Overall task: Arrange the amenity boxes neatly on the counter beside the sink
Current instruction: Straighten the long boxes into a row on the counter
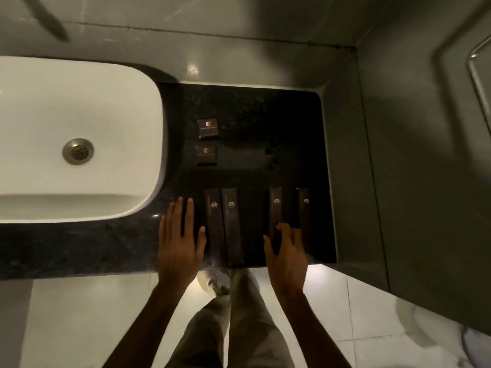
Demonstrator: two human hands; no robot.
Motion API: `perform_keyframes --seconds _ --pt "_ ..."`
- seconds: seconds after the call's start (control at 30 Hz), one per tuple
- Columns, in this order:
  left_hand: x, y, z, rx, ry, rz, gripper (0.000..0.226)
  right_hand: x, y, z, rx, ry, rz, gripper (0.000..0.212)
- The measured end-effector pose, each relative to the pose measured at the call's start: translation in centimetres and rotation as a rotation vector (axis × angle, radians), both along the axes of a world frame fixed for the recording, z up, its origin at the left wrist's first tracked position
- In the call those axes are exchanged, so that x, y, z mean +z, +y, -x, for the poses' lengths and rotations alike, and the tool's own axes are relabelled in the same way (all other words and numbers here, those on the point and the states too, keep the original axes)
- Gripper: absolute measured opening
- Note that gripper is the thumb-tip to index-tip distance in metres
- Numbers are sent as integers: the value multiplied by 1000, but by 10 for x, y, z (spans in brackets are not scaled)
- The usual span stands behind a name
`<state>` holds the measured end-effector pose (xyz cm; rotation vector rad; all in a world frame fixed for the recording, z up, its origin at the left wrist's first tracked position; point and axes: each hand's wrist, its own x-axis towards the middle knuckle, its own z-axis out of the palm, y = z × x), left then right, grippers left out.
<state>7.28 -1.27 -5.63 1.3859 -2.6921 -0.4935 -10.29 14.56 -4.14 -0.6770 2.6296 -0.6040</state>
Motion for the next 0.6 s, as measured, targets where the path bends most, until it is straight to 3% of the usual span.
perform_keyframes --seconds 0.13,0.37,0.47,0.6 --pt "-12 5 9 -1 -3 4 61 -9 9 -1 40 -45 -15 37" --pt "-25 6 -1 29 104 48 55 9 35 31 -99 106 137 32" --pt "-16 6 9 106 121 7 51 5 41 53 -147 85 143 36" --pt "11 15 30 155 112 -67 52 7 28 47 -25 35 187 36"
